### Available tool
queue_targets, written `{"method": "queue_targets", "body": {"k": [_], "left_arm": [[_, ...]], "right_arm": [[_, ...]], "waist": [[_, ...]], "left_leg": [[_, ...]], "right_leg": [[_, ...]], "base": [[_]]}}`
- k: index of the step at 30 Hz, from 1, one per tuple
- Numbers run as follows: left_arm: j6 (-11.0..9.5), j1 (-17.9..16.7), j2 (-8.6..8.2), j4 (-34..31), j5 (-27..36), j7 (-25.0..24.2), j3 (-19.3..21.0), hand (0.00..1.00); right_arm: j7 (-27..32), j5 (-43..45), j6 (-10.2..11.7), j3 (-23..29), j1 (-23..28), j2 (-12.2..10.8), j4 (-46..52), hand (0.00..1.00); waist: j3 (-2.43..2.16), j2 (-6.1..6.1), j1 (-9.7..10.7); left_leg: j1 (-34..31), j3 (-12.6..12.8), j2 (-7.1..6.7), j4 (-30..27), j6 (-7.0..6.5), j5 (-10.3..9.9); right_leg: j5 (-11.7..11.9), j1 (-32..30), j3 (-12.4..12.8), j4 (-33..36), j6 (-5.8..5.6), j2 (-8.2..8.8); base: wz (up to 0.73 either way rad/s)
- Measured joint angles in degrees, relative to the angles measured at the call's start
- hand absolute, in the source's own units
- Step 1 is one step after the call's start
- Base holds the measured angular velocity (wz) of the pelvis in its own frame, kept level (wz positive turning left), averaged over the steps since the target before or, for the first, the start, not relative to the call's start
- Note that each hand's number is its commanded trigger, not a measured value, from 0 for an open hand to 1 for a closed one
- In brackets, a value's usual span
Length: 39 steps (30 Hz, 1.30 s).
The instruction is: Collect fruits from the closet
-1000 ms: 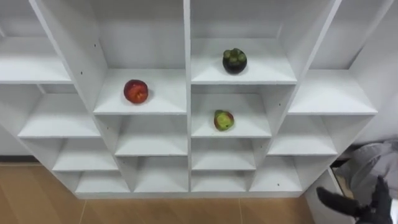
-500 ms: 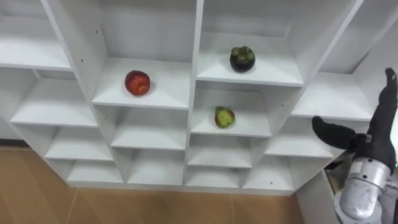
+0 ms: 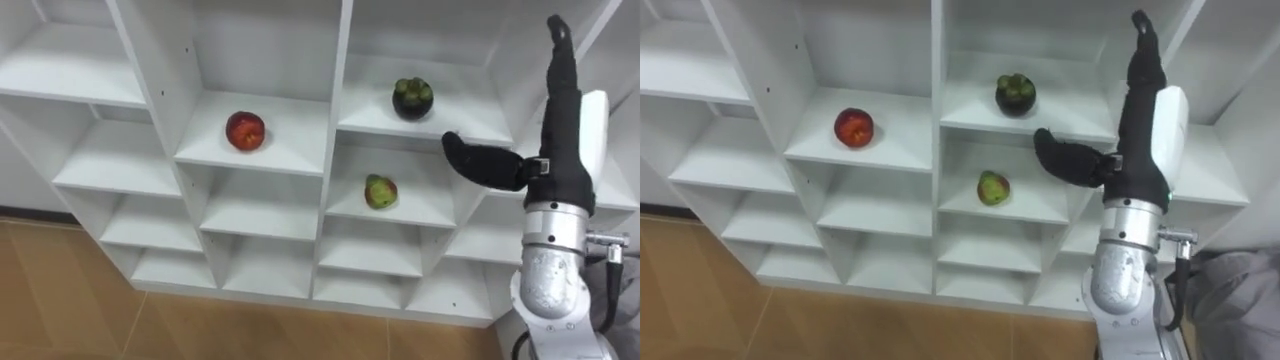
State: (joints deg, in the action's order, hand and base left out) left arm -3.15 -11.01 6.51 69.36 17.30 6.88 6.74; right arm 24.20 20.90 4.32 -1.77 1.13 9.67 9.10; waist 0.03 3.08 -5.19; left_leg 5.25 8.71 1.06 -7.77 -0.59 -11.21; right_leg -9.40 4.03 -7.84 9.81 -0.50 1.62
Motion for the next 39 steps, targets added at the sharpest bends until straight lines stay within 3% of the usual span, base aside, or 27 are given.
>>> {"method": "queue_targets", "body": {"k": [14, 19, 23, 30, 33, 39], "left_arm": [[0.11, 0.23, 1.14, 0.06, -1.71, -0.86, 0.37, 1.00], [0.12, 0.12, 1.16, -0.12, -1.78, -0.74, 0.21, 1.00], [0.31, -0.90, 1.24, -0.75, -1.76, -0.73, 0.15, 1.00], [1.25, -1.29, 1.37, -0.84, -1.75, 0.38, -0.22, 1.00], [1.24, -1.33, 1.75, -0.97, -1.81, 0.28, -0.22, 1.00], [1.18, -1.33, 1.99, -2.23, -1.76, -0.34, -0.31, 1.00]], "right_arm": [[-3.87, 0.56, 0.00, -3.38, -1.08, 0.30, 0.69, 0.00], [-4.35, -0.37, 0.00, -4.36, -1.08, 0.62, 0.56, 0.00], [-4.15, -1.75, -0.02, -4.21, -1.14, 2.63, -1.03, 0.00], [-3.10, -7.04, -0.25, -3.28, -3.22, 3.17, -6.51, 0.00], [-3.13, -9.49, -0.25, -2.98, -3.27, 3.86, -6.72, 0.00], [-3.04, -14.54, 0.28, -0.74, -4.59, 3.86, -9.77, 0.00]], "waist": [[0.09, 1.40, -1.72], [0.24, 1.37, -1.58], [0.25, 1.33, -1.64], [0.20, 1.77, -0.89], [0.46, 1.97, -0.66], [0.51, 2.10, 0.30]], "left_leg": [[-0.58, -1.10, 0.00, -0.01, 0.03, 0.03], [-0.73, -1.52, -0.01, -0.10, 0.03, 0.03], [-0.70, -1.55, -0.01, -0.05, 0.03, 0.03], [-0.72, -1.74, -0.02, -0.09, 0.06, 0.06], [-0.76, -2.41, -0.03, -0.13, 0.10, 0.10], [-1.07, -3.77, -0.19, -0.54, 0.11, 0.10]], "right_leg": [[0.00, -0.13, -1.21, -0.14, 0.00, 0.07], [0.00, 0.00, -2.26, -0.17, -0.01, 0.18], [0.00, 0.04, -2.33, -0.16, -0.01, 0.20], [0.00, 0.11, -2.43, -0.16, -0.01, 0.21], [0.00, 0.32, -2.98, -0.20, -0.01, 0.22], [-0.01, 0.80, -3.75, -0.29, -0.03, 0.29]], "base": [[0.03], [0.04], [0.01], [0.00], [0.09], [0.12]]}}
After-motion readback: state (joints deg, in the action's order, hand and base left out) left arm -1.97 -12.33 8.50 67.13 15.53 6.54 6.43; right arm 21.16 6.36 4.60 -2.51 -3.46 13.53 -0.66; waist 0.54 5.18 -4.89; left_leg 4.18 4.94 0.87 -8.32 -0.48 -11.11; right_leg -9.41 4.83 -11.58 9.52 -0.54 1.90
